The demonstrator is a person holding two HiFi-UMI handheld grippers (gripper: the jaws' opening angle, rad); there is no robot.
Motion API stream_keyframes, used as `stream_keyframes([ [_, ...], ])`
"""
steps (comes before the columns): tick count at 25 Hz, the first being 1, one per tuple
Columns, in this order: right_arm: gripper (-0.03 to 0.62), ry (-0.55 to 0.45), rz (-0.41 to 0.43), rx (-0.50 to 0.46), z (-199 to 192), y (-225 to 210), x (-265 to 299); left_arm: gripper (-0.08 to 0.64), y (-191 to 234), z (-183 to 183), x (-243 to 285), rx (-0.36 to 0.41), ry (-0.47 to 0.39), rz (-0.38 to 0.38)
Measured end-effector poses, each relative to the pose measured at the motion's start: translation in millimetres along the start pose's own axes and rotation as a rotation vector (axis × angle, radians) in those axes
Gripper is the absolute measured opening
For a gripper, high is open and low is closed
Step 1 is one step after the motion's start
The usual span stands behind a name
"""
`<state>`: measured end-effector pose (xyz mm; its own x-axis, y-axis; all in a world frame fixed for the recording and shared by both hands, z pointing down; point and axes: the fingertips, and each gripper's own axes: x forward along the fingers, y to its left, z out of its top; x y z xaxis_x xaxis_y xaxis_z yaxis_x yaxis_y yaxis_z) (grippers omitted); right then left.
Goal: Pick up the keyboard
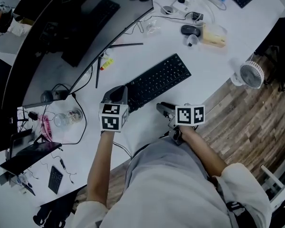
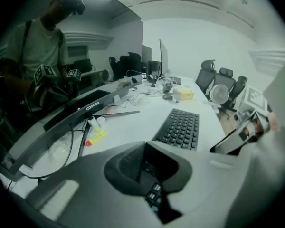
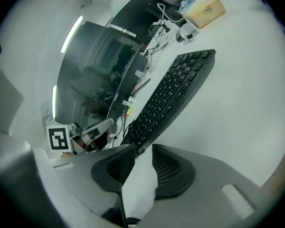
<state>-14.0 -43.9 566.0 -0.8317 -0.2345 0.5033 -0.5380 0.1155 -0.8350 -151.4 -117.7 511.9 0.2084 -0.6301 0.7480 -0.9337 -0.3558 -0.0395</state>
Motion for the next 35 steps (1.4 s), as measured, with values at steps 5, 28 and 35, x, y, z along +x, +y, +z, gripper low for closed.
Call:
stream_keyframes([
  [5,0.130,-0.064,-0.042,0.165,7,-23,2,0.000,2,-15,20,0.020,0.063,-0.002],
  [28,0.166,-0.204,0.167,0.541,29,-24,34,0.000,23,-31,73,0.115,0.072,0.060],
  [35,0.155,-0.216,0.149,0.525,29,-26,36,0.000,28,-34,84,0.072,0.069,0.033],
])
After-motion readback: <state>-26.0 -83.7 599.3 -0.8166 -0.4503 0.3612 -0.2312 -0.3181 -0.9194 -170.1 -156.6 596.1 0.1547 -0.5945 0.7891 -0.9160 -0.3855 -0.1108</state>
